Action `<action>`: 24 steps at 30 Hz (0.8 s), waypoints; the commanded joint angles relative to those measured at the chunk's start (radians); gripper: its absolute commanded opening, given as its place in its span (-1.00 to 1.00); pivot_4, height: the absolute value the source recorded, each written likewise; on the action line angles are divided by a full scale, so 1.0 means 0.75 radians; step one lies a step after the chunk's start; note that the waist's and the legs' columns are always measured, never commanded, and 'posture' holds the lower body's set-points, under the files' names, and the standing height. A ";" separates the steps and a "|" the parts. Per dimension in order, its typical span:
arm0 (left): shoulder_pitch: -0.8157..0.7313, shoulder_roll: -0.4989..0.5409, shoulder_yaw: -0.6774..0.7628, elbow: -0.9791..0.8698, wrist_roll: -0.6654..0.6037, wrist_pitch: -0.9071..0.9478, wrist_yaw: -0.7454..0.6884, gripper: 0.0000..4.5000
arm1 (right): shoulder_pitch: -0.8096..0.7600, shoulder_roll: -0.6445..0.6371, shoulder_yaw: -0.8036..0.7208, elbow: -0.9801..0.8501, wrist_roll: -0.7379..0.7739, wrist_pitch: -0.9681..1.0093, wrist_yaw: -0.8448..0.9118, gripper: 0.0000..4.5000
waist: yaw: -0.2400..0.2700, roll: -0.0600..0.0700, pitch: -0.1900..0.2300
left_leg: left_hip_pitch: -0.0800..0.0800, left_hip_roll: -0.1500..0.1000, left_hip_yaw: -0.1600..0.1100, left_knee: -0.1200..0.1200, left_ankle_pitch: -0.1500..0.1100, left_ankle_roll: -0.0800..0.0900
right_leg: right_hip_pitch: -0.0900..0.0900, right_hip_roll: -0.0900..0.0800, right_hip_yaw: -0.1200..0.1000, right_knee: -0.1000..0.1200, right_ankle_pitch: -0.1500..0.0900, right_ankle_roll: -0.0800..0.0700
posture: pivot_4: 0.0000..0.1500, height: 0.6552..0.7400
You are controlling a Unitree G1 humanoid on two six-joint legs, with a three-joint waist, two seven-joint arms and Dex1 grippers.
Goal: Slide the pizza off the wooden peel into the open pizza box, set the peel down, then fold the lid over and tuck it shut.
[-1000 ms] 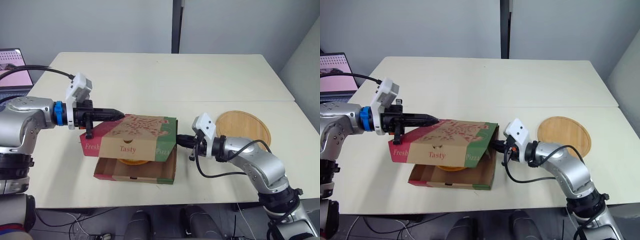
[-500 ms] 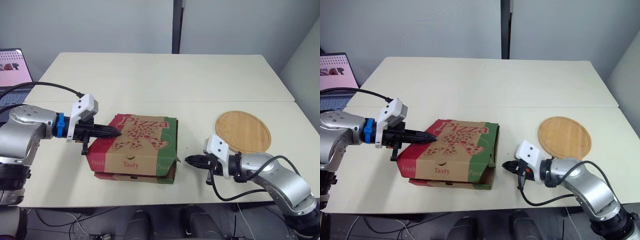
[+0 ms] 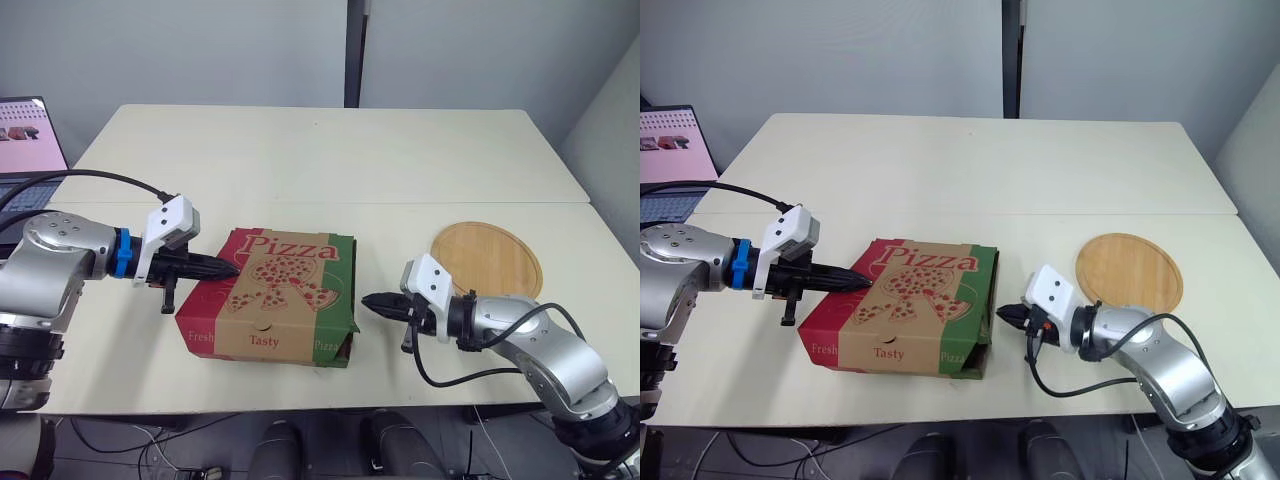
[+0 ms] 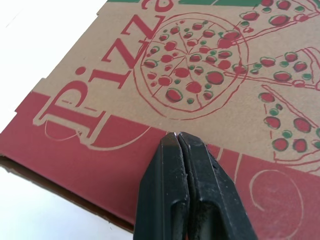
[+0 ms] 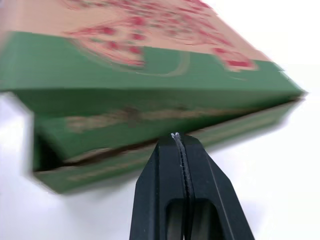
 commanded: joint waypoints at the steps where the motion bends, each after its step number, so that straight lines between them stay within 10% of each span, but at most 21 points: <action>1: -0.021 0.036 0.038 -0.002 0.006 -0.012 -0.009 -0.99 | -0.028 -0.005 0.010 0.014 -0.036 -0.071 0.025 -1.00 | 0.001 0.000 0.000 | 0.000 0.000 0.000 0.000 0.000 0.000 | 0.000 0.000 0.000 0.000 0.000 0.000 | 1.00 1.00; 9: -0.004 0.031 0.035 -0.064 -0.019 0.018 -0.007 -0.99 | 0.023 -0.089 -0.099 -0.154 0.264 0.097 0.240 -1.00 | 0.005 0.000 0.000 | 0.000 0.000 0.000 0.000 0.000 0.000 | 0.000 0.000 0.000 0.000 0.000 0.000 | 1.00 1.00; 24: 0.010 0.010 0.020 -0.080 -0.007 0.021 0.013 -0.99 | 0.058 -0.094 0.031 -0.192 0.157 0.044 0.198 -1.00 | 0.004 -0.001 0.000 | 0.000 0.000 -0.001 0.001 0.000 0.000 | 0.001 0.000 0.000 0.000 0.000 0.000 | 1.00 1.00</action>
